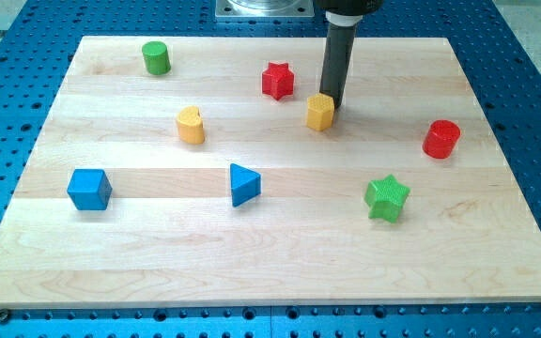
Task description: Move the red circle slightly to the down
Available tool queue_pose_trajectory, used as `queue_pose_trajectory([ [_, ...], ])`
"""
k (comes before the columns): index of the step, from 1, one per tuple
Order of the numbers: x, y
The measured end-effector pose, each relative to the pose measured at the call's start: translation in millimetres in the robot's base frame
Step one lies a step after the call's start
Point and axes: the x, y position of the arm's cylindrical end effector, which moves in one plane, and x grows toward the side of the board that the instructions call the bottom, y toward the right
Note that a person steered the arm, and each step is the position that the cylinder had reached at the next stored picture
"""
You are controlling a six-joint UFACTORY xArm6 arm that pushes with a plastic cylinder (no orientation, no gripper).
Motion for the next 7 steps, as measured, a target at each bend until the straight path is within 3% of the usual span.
queue_pose_trajectory([
  [2,32,-33],
  [5,17,130],
  [7,36,136],
])
